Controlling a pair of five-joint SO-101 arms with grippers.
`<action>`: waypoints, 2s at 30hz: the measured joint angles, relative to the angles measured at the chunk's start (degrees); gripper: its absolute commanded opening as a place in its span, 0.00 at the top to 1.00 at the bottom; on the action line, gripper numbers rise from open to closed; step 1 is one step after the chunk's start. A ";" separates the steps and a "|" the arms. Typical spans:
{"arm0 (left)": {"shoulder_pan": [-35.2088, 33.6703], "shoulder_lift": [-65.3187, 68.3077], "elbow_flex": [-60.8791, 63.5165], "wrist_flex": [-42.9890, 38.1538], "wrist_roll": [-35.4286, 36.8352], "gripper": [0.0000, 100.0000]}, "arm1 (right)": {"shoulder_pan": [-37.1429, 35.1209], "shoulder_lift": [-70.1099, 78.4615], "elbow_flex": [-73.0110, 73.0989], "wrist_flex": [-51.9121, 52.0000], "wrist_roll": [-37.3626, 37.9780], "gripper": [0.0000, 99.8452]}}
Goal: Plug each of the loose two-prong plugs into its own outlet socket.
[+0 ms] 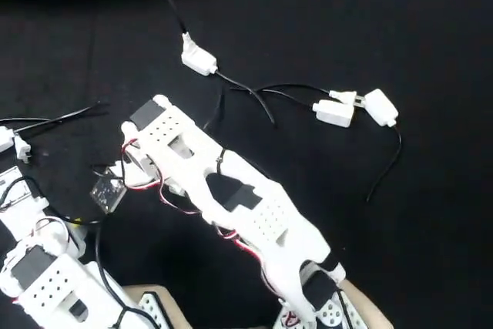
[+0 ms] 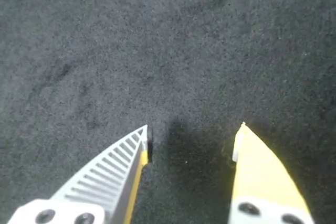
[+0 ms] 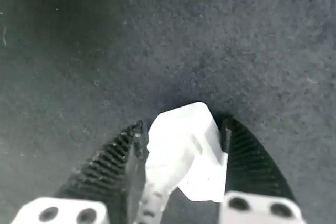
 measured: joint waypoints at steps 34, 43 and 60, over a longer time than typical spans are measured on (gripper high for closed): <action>0.00 0.00 0.00 0.00 0.00 0.74 | 15.03 4.22 -21.54 0.79 -18.73 0.99; 0.00 0.00 0.00 0.00 0.00 0.74 | 16.53 4.31 -34.55 2.55 -24.18 0.99; 0.00 0.00 0.00 0.26 0.00 0.74 | 24.70 12.22 -46.07 -20.40 -32.44 0.99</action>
